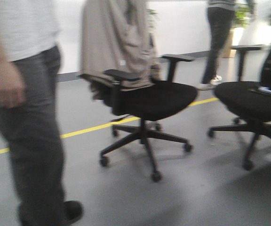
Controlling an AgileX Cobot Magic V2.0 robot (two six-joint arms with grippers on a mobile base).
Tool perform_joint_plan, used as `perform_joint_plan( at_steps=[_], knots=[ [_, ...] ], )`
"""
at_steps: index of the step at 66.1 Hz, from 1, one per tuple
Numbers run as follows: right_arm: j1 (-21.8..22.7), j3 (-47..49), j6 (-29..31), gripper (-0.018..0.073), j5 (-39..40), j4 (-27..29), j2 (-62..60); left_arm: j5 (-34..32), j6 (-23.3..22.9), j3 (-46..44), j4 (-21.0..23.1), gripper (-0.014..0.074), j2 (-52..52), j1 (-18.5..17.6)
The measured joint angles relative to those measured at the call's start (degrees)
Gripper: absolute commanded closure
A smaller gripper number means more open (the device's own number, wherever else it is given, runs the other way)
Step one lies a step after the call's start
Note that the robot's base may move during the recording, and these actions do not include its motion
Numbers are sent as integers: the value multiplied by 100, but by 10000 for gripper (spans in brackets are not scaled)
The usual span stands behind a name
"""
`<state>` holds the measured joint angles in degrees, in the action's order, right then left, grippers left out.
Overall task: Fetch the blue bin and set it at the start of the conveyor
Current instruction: 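Hold the teal bin in both grippers while driving to the red conveyor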
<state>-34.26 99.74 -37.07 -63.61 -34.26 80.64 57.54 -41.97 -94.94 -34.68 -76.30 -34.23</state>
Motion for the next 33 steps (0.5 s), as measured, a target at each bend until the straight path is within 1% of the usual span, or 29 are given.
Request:
perform_joint_plan(
  at_steps=[17, 33],
  knots=[
    [0, 0, 0, 721, 0, 0, 0, 0, 0, 0, 0, 708, 0, 0],
    [0, 0, 0, 721, 0, 0, 0, -45, 0, 0, -176, 708, 0, -9]
  ],
)
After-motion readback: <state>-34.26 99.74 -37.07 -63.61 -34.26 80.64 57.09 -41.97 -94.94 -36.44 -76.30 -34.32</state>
